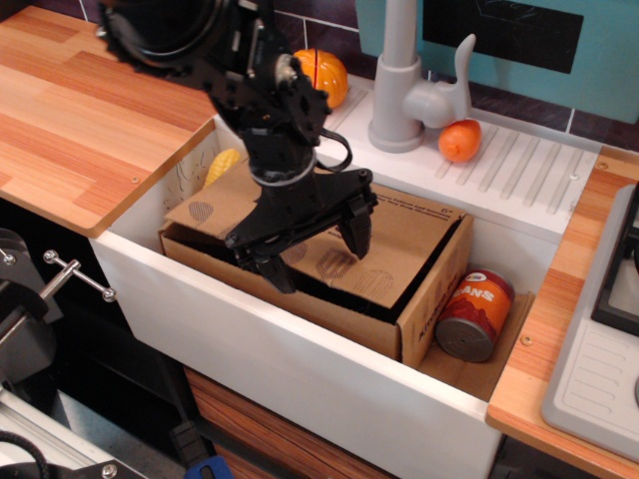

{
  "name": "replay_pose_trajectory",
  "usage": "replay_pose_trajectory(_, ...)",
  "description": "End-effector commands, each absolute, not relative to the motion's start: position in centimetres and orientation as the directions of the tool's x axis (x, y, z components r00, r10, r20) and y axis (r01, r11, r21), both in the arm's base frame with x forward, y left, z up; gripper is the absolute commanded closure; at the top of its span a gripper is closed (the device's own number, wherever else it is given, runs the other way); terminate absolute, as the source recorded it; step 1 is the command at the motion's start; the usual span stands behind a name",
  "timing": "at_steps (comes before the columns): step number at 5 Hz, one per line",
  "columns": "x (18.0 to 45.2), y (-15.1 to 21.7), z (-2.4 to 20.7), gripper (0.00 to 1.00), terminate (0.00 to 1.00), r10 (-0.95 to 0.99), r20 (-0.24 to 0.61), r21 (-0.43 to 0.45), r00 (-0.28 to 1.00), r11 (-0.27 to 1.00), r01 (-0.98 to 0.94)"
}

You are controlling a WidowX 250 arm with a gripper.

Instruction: Open brown1fbox flap

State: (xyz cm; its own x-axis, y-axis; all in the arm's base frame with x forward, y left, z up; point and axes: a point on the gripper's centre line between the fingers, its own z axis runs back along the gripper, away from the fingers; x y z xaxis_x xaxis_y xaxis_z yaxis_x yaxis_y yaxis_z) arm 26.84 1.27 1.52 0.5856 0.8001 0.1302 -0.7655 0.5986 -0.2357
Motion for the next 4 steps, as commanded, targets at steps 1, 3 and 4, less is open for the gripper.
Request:
replay_pose_trajectory(1, 27.1, 1.6, 3.2, 0.00, 0.00, 0.792, 0.222, -0.310, 0.569, 0.610, -0.729)
replay_pose_trajectory(3, 29.6, 2.1, 3.6, 0.00, 0.00, 0.772, 0.268, -0.365, 0.577, 0.636, -0.681)
replay_pose_trajectory(4, 30.5, 2.1, 3.9, 0.00, 0.00, 0.760, 0.290, -0.371, 0.581, 0.649, -0.664)
